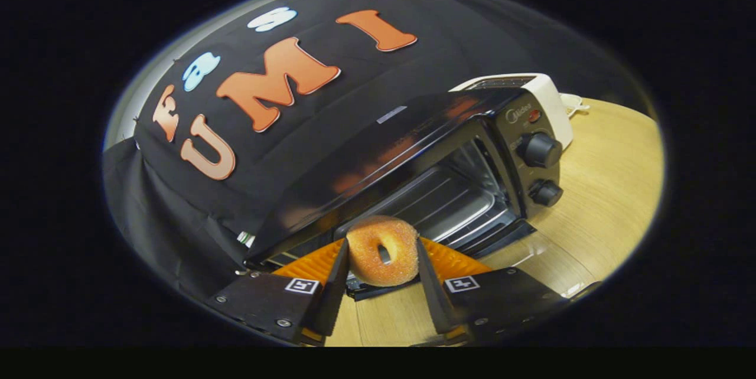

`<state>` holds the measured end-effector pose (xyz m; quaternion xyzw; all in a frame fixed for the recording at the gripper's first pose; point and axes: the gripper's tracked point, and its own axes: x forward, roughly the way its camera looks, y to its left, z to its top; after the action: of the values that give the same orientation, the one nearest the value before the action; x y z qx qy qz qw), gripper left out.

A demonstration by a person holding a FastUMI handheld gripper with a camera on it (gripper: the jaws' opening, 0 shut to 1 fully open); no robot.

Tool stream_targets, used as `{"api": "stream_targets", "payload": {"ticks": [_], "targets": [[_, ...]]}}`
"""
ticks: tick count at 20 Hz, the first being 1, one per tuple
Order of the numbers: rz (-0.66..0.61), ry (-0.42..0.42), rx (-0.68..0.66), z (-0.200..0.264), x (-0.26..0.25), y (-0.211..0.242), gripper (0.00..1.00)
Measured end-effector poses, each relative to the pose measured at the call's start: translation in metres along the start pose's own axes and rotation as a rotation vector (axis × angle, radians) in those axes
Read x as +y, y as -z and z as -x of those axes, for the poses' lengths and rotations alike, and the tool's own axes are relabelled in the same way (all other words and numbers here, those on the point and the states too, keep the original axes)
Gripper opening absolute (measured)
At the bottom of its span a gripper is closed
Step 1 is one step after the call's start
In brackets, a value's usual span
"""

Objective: Open the toaster oven, put the food inside, and close the toaster oven door.

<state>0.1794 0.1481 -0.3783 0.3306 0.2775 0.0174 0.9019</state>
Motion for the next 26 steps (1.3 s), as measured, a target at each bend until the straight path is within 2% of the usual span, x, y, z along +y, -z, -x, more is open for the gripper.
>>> {"api": "stream_targets", "payload": {"ticks": [1,2,3,6,7,8,20,26], "targets": [[-0.017,-0.005,0.0,-0.006,0.004,-0.001,0.65],[-0.006,0.026,0.01,-0.01,-0.001,0.0,0.72],[-0.006,0.038,0.017,-0.015,-0.004,0.003,0.74],[0.025,0.041,0.006,-0.015,-0.002,0.006,0.92],[0.039,0.036,0.004,-0.013,-0.001,0.006,0.93],[0.054,0.029,0.009,-0.008,0.002,0.009,0.98],[0.296,0.079,-0.012,0.084,-0.02,0.014,0.98],[0.388,0.126,0.075,0.124,-0.051,0.051,0.98]]}}
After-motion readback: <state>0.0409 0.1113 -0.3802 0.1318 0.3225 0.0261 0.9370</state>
